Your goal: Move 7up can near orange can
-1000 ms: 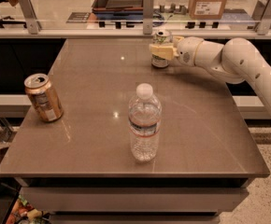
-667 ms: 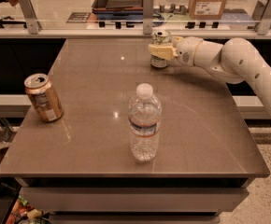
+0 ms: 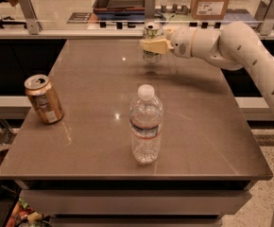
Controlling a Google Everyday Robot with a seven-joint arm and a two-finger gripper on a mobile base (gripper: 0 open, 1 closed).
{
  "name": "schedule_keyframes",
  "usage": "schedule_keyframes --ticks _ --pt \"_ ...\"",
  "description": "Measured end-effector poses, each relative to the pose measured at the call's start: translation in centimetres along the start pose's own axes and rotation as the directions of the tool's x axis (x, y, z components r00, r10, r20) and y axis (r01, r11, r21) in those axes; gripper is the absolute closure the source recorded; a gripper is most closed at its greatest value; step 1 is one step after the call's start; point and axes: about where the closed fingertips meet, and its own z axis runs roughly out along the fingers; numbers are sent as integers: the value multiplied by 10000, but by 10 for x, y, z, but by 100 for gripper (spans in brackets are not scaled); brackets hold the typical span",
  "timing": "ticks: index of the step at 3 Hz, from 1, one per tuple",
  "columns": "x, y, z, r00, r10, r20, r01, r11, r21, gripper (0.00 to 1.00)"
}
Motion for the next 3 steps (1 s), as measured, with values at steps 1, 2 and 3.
schedule_keyframes --ticks 1,2,3 --pt "-23 37 12 9989 -469 43 471 9946 -924 100" --pt "-38 91 25 9965 -803 243 834 9800 -1808 100" --pt "-35 125 33 9968 -697 403 769 9717 -2234 100"
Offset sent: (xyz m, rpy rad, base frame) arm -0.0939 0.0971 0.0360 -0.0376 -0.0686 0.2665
